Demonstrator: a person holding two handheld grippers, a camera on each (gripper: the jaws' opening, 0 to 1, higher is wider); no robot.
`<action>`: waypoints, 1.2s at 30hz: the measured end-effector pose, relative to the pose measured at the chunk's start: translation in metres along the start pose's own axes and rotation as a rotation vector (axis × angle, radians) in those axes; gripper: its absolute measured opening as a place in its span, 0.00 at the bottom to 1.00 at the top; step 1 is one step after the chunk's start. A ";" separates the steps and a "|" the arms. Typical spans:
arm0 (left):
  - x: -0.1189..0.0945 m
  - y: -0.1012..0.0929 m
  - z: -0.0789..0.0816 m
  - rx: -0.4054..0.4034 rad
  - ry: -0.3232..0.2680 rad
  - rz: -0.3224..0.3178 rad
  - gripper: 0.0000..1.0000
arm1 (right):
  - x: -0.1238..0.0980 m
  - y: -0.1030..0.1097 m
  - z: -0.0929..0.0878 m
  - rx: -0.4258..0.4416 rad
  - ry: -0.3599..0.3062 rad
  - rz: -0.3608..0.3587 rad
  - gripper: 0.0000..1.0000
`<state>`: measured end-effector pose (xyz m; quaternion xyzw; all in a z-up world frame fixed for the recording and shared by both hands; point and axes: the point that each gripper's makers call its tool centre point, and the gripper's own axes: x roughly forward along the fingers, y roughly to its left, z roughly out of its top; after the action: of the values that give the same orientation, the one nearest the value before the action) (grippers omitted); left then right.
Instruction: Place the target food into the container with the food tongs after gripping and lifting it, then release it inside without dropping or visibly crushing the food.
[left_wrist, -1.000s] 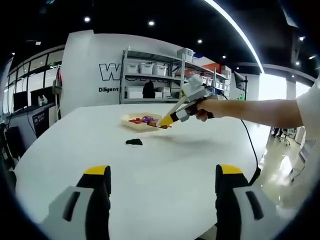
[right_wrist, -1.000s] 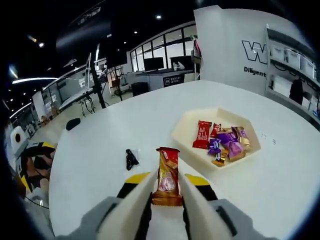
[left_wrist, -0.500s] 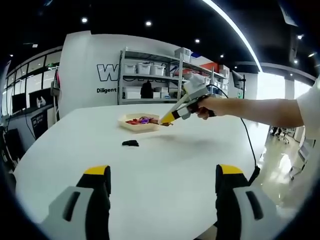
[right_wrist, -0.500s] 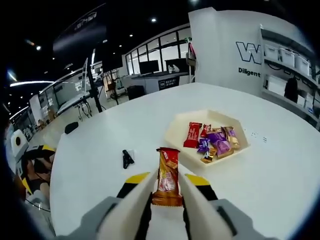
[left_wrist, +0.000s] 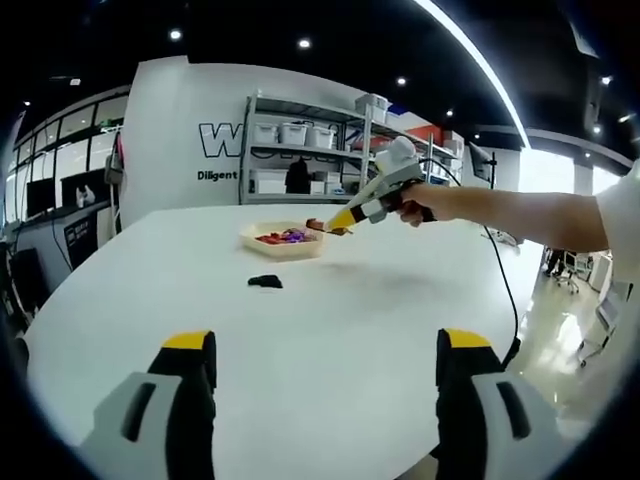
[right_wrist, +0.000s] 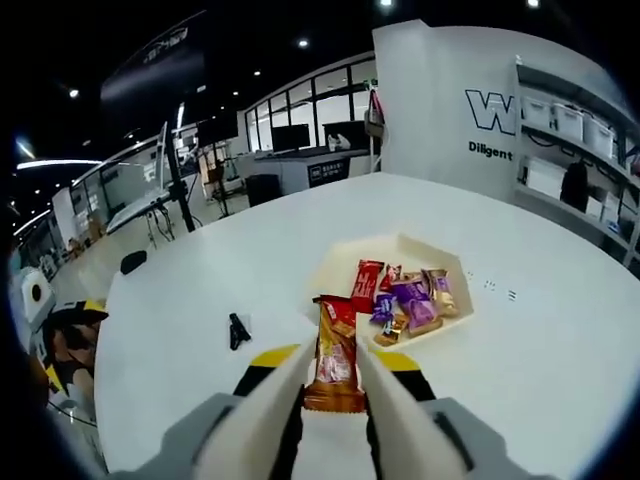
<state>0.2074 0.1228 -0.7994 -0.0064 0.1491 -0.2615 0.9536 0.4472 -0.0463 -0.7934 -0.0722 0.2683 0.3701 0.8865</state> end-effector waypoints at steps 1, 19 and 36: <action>0.000 0.000 0.000 0.003 -0.001 0.000 0.91 | 0.001 -0.002 0.002 0.002 -0.002 -0.004 0.16; 0.005 0.008 -0.003 0.007 0.006 0.002 0.89 | 0.027 -0.017 0.014 0.049 -0.018 -0.056 0.16; 0.002 0.030 -0.008 -0.006 0.018 0.047 0.89 | 0.088 0.001 0.015 -0.052 0.045 -0.026 0.16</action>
<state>0.2217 0.1485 -0.8107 -0.0034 0.1585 -0.2384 0.9581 0.5040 0.0136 -0.8277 -0.1069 0.2775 0.3638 0.8827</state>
